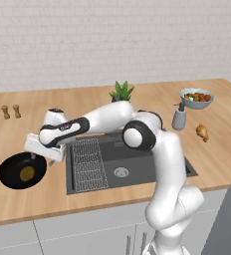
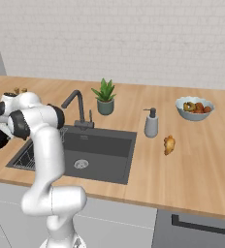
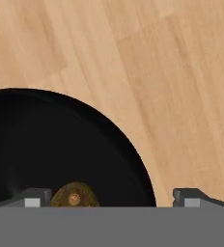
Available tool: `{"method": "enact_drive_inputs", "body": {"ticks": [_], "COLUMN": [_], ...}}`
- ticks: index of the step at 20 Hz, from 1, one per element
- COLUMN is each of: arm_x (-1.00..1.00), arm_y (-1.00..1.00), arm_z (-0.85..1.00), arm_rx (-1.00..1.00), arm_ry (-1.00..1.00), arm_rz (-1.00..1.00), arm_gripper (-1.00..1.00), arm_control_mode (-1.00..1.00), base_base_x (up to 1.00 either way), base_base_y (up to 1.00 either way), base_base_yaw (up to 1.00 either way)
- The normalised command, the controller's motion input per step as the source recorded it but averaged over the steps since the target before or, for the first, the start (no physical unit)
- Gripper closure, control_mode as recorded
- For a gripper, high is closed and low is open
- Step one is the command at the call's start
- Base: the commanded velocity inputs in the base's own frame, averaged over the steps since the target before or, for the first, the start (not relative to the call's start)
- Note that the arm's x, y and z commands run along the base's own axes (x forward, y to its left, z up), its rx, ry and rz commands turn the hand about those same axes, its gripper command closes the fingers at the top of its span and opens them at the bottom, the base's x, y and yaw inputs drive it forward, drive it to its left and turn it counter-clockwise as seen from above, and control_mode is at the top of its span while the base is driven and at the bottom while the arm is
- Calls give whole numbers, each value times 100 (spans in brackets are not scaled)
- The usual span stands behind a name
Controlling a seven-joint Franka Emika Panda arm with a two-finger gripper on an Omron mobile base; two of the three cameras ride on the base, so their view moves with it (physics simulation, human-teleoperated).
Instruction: Pick the avocado from the sink and place it in the bowl. Then pick the bowl and place it in the microwave. Then close the microwave door and press the start button.
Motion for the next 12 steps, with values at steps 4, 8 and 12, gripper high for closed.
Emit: {"method": "enact_drive_inputs", "body": {"ticks": [4, 8, 12], "arm_x": [-25, -4, 0], "arm_y": [-2, 0, 0], "arm_z": [-47, -39, -39], "arm_rx": [0, 0, 0], "arm_ry": [0, 0, 0], "arm_rz": [0, 0, 0], "arm_gripper": [-100, -100, -100], "arm_control_mode": [-100, -100, -100], "base_base_x": [0, 0, 0], "base_base_y": [0, 0, 0], "base_base_yaw": [0, 0, 0]}}
